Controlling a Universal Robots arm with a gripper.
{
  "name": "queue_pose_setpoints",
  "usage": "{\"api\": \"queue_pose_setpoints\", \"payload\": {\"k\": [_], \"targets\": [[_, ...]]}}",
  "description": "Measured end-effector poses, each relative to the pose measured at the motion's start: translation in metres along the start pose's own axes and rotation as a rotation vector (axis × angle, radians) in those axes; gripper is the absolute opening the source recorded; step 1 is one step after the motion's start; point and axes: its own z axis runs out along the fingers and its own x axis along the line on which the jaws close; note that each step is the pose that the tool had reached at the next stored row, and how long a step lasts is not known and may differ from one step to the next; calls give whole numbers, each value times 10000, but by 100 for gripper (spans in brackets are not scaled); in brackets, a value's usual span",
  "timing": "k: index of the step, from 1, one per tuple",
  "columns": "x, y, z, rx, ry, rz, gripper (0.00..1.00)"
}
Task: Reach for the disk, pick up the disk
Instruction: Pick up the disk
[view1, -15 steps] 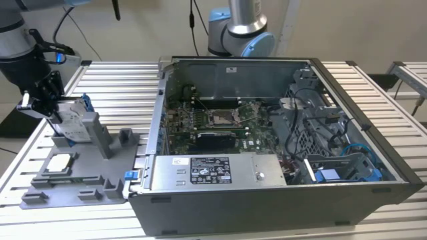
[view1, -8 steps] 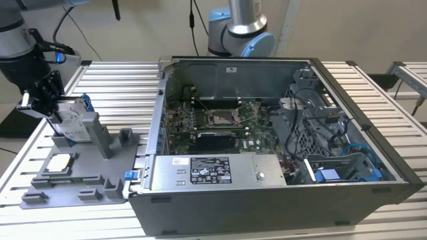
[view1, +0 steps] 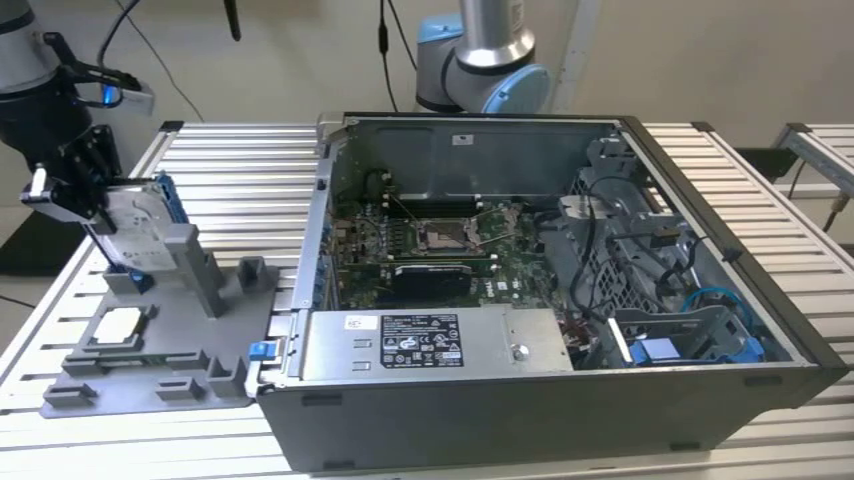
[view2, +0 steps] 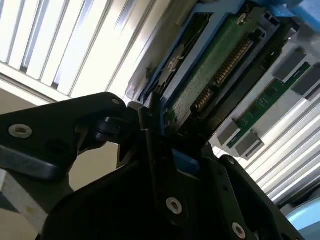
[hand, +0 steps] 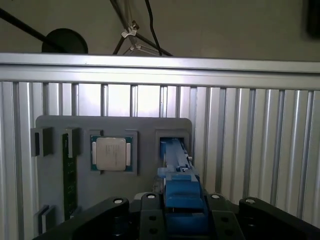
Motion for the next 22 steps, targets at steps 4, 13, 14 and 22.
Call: {"api": "queue_pose_setpoints", "payload": {"k": [4,13,14,22], "targets": [[-3,-2,-145,0,0,0,0],[-10,-8,-539,0,0,0,0],[-10,-9,-587,1,0,0,0],[-17,-14,-951,0,0,0,0]]}}
